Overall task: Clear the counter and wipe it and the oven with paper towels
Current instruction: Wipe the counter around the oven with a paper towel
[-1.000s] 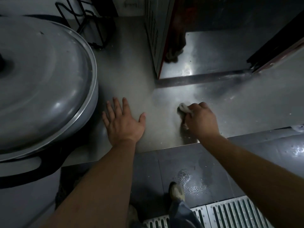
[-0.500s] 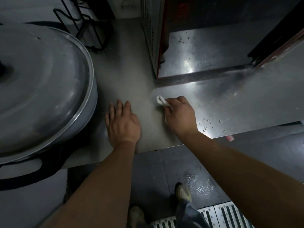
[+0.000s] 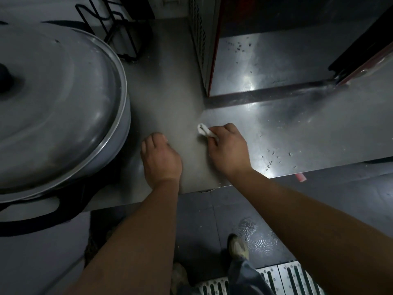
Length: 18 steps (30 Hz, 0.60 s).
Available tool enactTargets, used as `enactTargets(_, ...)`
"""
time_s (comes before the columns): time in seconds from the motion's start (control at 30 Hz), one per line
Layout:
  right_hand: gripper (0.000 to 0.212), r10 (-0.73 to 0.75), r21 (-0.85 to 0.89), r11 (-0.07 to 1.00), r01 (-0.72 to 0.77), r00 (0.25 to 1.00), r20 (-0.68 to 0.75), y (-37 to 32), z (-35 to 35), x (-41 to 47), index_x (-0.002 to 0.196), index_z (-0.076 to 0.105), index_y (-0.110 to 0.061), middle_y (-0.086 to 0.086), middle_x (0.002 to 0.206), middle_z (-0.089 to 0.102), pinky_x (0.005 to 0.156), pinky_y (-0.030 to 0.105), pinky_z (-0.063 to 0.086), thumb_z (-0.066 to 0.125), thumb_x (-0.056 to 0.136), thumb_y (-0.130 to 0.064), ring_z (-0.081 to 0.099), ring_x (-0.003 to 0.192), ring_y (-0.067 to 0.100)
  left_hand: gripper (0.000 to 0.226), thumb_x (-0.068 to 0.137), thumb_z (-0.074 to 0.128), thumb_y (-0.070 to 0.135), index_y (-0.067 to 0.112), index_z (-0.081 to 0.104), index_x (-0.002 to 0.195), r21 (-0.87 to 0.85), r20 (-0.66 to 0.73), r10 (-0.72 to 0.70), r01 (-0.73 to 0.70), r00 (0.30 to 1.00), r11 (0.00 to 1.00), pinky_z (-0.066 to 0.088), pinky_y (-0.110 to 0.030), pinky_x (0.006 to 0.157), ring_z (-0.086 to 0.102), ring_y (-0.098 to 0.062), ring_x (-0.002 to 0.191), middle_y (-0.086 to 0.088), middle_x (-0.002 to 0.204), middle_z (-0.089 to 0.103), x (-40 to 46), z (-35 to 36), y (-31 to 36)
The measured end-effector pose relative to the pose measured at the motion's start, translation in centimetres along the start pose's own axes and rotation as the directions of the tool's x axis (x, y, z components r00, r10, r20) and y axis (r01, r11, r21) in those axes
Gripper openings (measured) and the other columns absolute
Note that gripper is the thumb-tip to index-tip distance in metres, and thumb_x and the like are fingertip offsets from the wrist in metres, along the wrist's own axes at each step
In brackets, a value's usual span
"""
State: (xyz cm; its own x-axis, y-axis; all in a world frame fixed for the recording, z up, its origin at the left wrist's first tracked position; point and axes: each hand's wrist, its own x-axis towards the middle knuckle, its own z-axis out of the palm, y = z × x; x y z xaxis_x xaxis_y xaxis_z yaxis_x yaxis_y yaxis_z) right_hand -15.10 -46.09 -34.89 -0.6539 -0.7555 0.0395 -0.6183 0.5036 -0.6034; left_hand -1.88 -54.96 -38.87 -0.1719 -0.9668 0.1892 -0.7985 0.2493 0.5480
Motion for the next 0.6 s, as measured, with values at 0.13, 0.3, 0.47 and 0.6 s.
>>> enactTargets(0.13, 0.025, -0.047, 0.026, 0.999, 0.046, 0.998, 0.041, -2.2, 1.5, 0.5, 0.114, 0.07, -0.016, 0.008, 0.104, 0.057, 0.075, 0.039, 0.051, 0.059, 0.092, -0.019, 0.061, 0.082, 0.031, 0.033, 0.076, 0.051, 0.013, 0.004, 0.06, 0.107, -0.039, -0.026, -0.018, 0.017, 0.999, 0.999, 0.041, -0.046, 0.093, 0.05, -0.037, 0.106, -0.021, 0.108, 0.06, 0.1, -0.2, 0.4)
enactTargets(0.3, 0.028, -0.119, 0.01, 0.993, 0.119, 0.986, 0.115, -4.5, 3.4, 1.6, 0.115, 0.072, -0.017, 0.011, 0.106, 0.057, 0.076, 0.041, 0.053, 0.061, 0.088, -0.021, 0.062, 0.087, 0.032, 0.052, 0.071, 0.059, 0.02, 0.01, 0.06, 0.121, 0.143, -0.063, -0.077, 0.086, 0.995, 0.986, 0.036, -0.048, 0.098, 0.049, -0.034, 0.125, -0.014, 0.131, 0.059, 0.4, -0.2, 0.0)
enactTargets(0.47, 0.027, -0.21, -0.084, 0.971, 0.226, 0.964, 0.161, -2.3, 2.5, 1.4, 0.115, 0.072, -0.023, 0.008, 0.098, 0.055, 0.073, 0.043, 0.054, 0.059, 0.092, -0.026, 0.061, 0.086, 0.033, 0.057, 0.079, 0.045, 0.024, 0.008, 0.056, 0.133, 0.2, -0.026, -0.184, 0.185, 0.983, 0.962, 0.032, -0.051, 0.106, 0.041, -0.032, 0.139, -0.014, 0.146, 0.051, 0.5, 0.1, -0.1)
enactTargets(0.6, 0.031, -0.114, -0.181, 0.976, 0.124, 0.992, 0.061, 0.7, 0.4, 2.1, 0.117, 0.071, -0.021, 0.009, 0.098, 0.054, 0.073, 0.044, 0.056, 0.055, 0.091, -0.02, 0.062, 0.08, 0.037, 0.066, 0.081, 0.043, 0.029, 0.007, 0.047, 0.144, 0.254, 0.054, -0.166, 0.147, 0.985, 0.956, 0.024, -0.053, 0.115, 0.031, -0.032, 0.146, -0.016, 0.155, 0.04, 0.6, 0.0, -0.4)
